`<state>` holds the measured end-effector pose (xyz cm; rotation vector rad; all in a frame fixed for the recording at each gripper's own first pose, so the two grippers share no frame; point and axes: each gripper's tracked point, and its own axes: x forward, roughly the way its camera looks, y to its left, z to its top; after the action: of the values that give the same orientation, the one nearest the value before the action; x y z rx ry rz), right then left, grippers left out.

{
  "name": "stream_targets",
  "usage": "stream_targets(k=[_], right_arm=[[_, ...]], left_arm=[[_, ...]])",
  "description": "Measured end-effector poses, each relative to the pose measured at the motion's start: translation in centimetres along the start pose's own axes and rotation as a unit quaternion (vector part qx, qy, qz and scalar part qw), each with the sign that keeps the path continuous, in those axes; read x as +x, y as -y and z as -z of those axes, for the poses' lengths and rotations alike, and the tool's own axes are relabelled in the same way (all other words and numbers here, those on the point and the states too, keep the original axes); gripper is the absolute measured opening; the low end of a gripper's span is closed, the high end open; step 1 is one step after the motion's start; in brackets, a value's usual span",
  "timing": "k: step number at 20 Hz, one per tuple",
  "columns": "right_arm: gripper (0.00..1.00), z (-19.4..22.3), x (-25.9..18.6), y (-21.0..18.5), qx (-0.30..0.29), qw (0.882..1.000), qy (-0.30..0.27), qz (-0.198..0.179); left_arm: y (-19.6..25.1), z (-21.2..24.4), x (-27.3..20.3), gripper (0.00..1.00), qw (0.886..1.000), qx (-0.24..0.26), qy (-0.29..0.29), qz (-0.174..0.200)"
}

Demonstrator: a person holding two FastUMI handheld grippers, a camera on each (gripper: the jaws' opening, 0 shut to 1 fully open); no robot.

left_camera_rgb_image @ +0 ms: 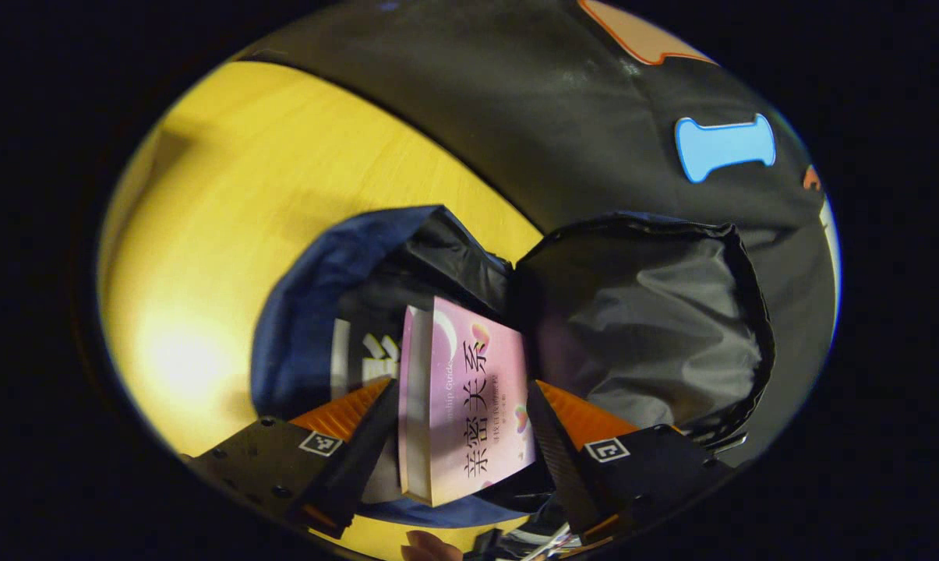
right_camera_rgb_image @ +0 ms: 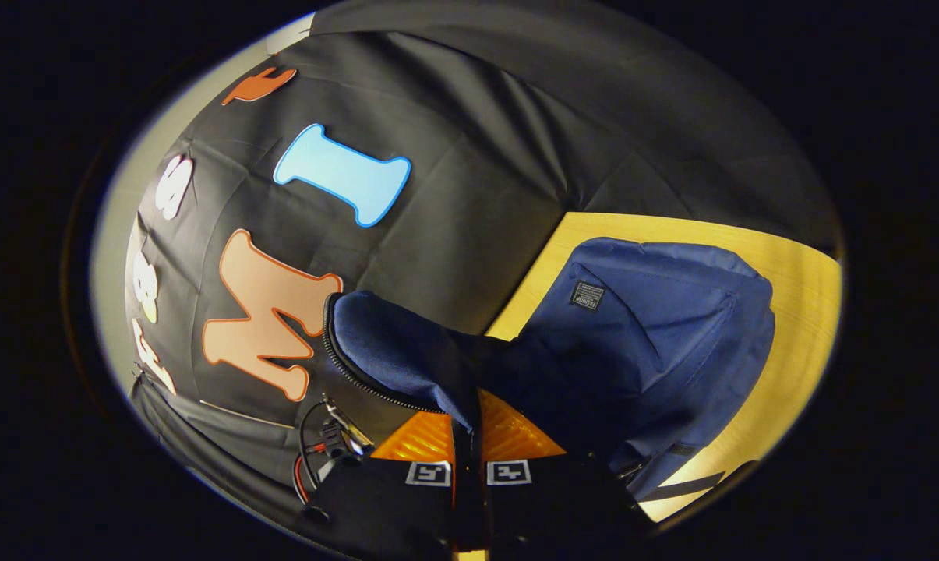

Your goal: Open the schoolbag, grab two books from the bookshelf and put them into the schoolbag.

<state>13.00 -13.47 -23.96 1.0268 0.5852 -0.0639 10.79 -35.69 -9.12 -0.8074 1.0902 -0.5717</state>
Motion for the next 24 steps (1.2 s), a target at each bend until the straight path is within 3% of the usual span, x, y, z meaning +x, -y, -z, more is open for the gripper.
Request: stream_targets(k=[4, 9, 17, 24], right_arm=[[0.03, 0.1, 0.1, 0.0, 0.001, 1.0, 0.001, -0.002], [0.03, 0.1, -0.1, 0.0, -0.003, 1.0, 0.001, -0.002], [0.03, 0.3, -0.1, 0.0, -0.017, 1.0, 0.0, 0.001], [0.03, 1.3, -0.1, -0.1, -0.063, 0.998, -0.005, 0.012]], left_arm=[[-2.0, -2.7, -2.9, 0.97, 0.995, 0.085, 0.039, -0.044], [-2.7, -5.2, -6.7, 0.97, 0.977, 0.18, 0.077, -0.086], [-1.0, -11.3, -15.8, 0.97, 0.916, 0.326, 0.191, -0.138], [1.1, -15.2, -26.9, 0.96, 0.868, 0.369, 0.292, -0.156]])
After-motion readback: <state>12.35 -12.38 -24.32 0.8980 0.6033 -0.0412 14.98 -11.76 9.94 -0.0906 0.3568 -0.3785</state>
